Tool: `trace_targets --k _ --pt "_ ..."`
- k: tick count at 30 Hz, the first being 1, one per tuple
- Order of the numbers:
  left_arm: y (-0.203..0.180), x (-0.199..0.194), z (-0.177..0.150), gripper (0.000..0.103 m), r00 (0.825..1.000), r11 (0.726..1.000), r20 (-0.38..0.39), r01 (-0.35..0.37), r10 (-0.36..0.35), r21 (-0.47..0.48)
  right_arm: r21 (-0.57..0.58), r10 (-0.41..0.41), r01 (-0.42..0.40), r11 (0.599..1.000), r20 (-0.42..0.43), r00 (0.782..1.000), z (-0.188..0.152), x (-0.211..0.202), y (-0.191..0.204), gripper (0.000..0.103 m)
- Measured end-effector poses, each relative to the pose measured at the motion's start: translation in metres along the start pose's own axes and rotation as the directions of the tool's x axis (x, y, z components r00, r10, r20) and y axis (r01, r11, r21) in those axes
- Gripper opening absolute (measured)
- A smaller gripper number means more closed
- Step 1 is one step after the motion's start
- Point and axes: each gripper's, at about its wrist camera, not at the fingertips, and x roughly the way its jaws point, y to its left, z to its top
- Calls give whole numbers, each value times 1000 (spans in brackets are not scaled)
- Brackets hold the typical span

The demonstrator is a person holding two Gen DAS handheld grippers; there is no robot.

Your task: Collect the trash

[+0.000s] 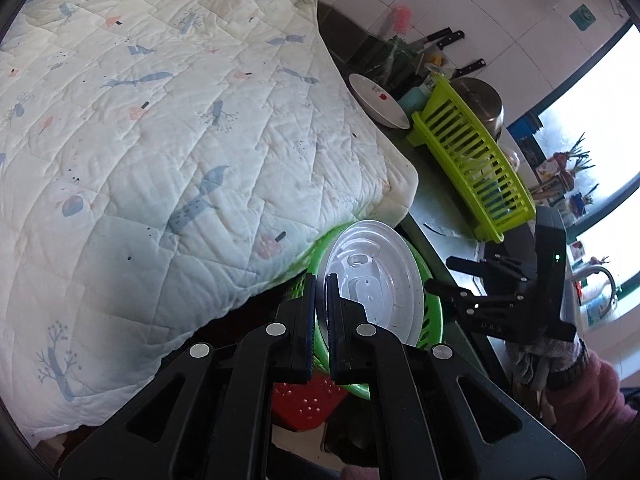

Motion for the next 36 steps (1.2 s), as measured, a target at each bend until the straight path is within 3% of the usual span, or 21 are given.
trace_targets --k 18,25,28,32,36 --pt "-36 72 -24 4 988 997 -155 36 -25 69 42 -34 31 999 80 996 8 -29 -19 56" --pt "-59 98 -25 6 984 993 -179 40 -19 115 48 -26 22 999 99 995 11 -33 -23 56" --pt "-66 104 -26 13 982 989 -187 36 -9 144 48 -23 18 999 100 995 11 -33 -23 56" --pt "-70 107 -26 39 983 989 -185 33 -6 146 60 -17 11 998 100 995 10 -31 -25 56" --pt "-67 101 -25 47 986 987 -164 5 21 158 85 0 -9 996 106 994 9 -28 -27 56"
